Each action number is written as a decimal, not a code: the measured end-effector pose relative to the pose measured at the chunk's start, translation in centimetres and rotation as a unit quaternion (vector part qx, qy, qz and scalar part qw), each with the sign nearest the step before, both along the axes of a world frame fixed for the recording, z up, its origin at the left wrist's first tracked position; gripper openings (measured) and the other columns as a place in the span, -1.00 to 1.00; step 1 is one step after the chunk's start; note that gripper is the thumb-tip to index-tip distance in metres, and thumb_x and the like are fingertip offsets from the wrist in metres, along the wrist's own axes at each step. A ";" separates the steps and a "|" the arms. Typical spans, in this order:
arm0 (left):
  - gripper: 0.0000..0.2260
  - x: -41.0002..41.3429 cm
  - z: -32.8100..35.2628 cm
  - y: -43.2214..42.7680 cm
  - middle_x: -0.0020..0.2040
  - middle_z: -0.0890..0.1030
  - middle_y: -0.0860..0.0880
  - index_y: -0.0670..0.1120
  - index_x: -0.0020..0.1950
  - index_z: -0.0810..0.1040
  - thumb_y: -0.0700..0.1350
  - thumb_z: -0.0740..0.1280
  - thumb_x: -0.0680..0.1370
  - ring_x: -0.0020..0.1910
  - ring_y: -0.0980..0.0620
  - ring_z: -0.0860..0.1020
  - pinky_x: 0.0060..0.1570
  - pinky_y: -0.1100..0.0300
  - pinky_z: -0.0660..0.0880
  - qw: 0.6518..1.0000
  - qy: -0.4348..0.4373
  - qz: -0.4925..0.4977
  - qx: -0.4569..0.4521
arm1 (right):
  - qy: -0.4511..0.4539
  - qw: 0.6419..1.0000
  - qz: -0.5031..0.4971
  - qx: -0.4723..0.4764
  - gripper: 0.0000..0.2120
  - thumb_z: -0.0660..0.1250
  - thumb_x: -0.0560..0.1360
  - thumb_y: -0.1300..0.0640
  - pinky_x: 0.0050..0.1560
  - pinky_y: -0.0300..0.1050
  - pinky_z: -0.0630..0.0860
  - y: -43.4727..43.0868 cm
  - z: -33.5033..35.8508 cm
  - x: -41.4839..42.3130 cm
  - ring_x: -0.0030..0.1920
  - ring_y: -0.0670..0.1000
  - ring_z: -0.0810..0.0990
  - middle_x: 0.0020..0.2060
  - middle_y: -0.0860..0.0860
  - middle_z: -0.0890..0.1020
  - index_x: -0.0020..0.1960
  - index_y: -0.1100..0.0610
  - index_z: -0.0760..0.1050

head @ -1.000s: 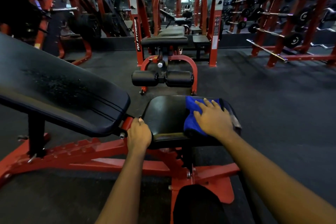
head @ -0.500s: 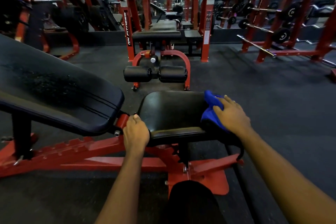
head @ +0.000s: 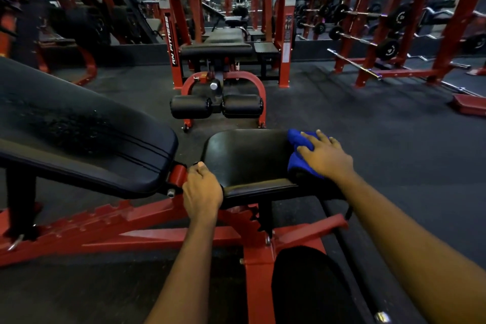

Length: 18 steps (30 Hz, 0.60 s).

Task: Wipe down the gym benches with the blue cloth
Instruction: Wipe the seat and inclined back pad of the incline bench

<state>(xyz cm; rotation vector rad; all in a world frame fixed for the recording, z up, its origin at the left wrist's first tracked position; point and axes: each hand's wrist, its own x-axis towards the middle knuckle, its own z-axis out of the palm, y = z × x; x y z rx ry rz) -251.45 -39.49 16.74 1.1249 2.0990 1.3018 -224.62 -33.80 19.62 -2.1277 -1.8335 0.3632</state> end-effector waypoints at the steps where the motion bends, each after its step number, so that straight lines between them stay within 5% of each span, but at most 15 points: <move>1: -0.56 -0.1 0.0 0.0 0.15 0.57 -0.24 -0.14 0.26 0.50 0.09 -0.04 0.68 0.08 -0.26 0.52 -0.08 0.04 0.30 1.000 -0.003 0.001 -0.001 | -0.006 1.000 0.002 -0.020 -0.44 0.06 0.59 -0.26 0.51 0.22 0.10 1.4 0.7 -0.1 0.57 0.18 0.04 0.60 -0.06 0.01 0.56 -0.24 0.06; 9: -0.56 0.0 -0.1 0.1 0.17 0.56 -0.26 -0.12 0.28 0.50 0.11 -0.03 0.68 0.12 -0.28 0.50 -0.05 0.02 0.29 1.000 -0.016 0.001 0.008 | -0.063 0.997 0.052 0.012 -0.46 0.02 0.62 -0.24 0.54 0.23 0.00 0.7 -0.1 -0.5 0.59 0.13 -0.04 0.60 -0.05 0.00 0.58 -0.21 0.05; 13: -0.54 0.0 -0.3 0.2 0.16 0.56 -0.24 -0.11 0.29 0.50 0.12 -0.04 0.68 0.12 -0.27 0.50 -0.01 -0.02 0.33 1.000 -0.021 -0.004 0.020 | -0.032 0.998 0.036 -0.046 -0.44 0.05 0.61 -0.25 0.54 0.20 0.03 4.4 1.3 0.1 0.57 0.19 0.05 0.60 -0.01 0.05 0.57 -0.22 0.06; 18: -0.55 -0.1 -0.6 0.3 0.13 0.57 -0.22 -0.10 0.25 0.51 0.12 -0.05 0.68 0.09 -0.25 0.50 -0.03 0.00 0.32 0.999 -0.033 -0.002 0.033 | -0.103 0.991 0.057 -0.068 -0.49 0.05 0.61 -0.16 0.44 0.44 0.03 8.4 3.0 -5.6 0.52 0.19 0.20 0.56 -0.02 0.21 0.55 -0.12 0.17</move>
